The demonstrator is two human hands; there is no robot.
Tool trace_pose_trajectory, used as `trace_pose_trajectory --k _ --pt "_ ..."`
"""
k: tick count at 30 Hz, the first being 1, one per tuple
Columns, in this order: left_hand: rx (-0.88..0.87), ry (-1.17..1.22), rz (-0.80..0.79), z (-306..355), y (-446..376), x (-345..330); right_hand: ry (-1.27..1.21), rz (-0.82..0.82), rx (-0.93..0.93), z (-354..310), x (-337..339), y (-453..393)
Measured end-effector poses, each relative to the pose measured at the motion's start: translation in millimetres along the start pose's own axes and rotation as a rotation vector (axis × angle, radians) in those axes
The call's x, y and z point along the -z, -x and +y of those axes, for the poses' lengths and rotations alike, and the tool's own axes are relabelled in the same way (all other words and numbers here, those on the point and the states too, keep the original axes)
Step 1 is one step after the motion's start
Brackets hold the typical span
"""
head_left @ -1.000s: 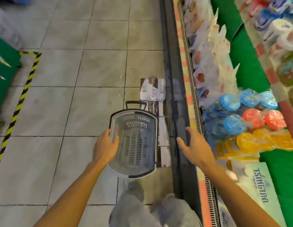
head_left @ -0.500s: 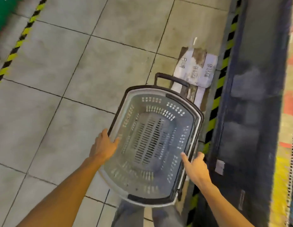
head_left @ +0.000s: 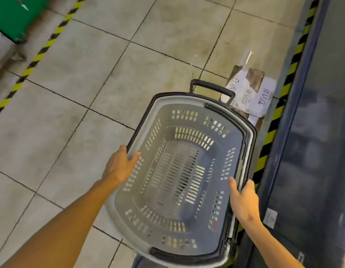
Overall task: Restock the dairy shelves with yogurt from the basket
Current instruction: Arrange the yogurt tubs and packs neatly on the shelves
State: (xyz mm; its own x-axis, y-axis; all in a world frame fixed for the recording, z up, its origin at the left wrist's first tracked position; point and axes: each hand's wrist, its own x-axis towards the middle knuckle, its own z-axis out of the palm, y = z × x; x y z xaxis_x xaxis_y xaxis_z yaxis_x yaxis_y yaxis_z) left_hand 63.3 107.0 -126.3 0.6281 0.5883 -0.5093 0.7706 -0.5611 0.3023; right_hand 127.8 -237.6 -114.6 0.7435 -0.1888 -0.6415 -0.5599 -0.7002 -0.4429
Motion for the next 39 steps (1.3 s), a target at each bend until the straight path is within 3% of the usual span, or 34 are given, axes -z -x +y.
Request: trace_pose_trajectory --k 7,15,21,29,39 --pt "0.079 0.211 0.140 -17.2 100.0 171.0 0.001 -0.069 0.175 -149.7 75.4 97.0" --pt "0.195 0.375 0.417 -52.2 234.4 403.8 0.068 -0.131 0.626 -347.4 143.8 273.0" --pt "0.259 0.561 0.561 -103.3 331.9 507.5 0.169 -0.157 0.945 -449.1 142.8 396.0" --pt "0.318 0.876 0.701 -229.4 426.6 539.8 0.348 -0.302 1.221 -509.2 45.0 523.2" --pt "0.612 1.022 0.874 -388.2 452.1 544.4 0.609 -0.510 1.388 -582.6 -176.1 612.2"
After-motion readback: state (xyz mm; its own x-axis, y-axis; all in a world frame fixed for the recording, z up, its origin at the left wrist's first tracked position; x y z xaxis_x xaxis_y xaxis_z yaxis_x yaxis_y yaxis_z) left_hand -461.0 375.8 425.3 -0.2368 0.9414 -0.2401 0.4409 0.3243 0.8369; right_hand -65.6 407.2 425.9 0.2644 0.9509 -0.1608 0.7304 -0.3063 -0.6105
